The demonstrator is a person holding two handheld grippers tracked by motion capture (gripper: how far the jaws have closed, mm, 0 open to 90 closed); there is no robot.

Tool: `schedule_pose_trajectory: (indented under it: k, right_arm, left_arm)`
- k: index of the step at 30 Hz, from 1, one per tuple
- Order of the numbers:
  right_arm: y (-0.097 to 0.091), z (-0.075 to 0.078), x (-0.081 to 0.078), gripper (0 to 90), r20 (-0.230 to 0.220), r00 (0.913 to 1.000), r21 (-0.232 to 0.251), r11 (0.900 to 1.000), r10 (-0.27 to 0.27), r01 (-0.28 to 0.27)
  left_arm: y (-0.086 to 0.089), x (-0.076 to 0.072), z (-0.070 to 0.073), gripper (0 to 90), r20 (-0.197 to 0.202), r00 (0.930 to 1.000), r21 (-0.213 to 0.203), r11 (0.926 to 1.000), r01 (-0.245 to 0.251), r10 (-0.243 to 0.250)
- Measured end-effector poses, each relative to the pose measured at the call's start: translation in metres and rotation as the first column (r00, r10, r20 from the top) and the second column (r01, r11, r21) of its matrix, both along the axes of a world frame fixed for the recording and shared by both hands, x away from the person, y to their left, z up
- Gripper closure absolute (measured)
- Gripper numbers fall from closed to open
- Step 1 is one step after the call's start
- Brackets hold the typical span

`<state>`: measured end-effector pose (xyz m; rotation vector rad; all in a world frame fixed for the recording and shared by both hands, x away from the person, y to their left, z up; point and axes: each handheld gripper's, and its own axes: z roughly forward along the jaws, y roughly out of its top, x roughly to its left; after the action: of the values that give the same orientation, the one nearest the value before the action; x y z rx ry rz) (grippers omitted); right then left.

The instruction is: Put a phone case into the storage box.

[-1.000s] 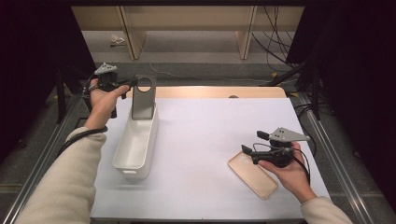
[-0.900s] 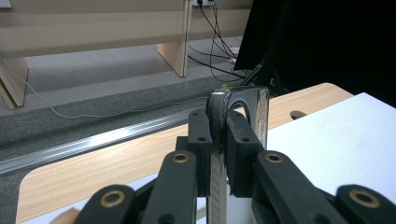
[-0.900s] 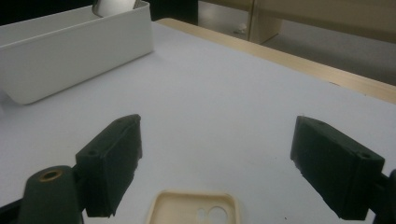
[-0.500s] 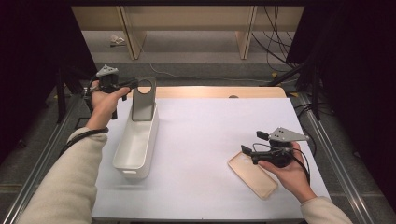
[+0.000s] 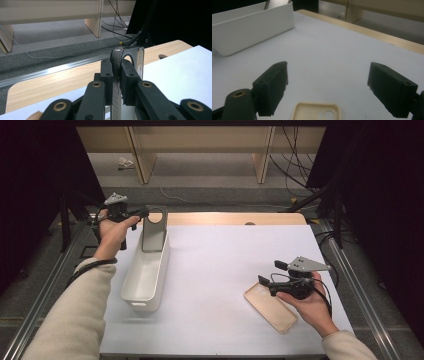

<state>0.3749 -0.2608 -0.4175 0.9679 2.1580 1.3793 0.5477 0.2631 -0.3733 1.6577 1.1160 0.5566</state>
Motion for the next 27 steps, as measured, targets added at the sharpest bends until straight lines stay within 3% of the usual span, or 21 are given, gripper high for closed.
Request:
schedule_pose_trajectory:
  k: [27]
  right_arm:
    - [0.000,-0.001,0.001,17.6,-0.003,1.0000,-0.004,1.0000,0.003,-0.003]
  left_arm:
    - [0.006,0.005,-0.014,80.5,-0.023,0.9991,-0.015,0.9992,-0.036,0.035]
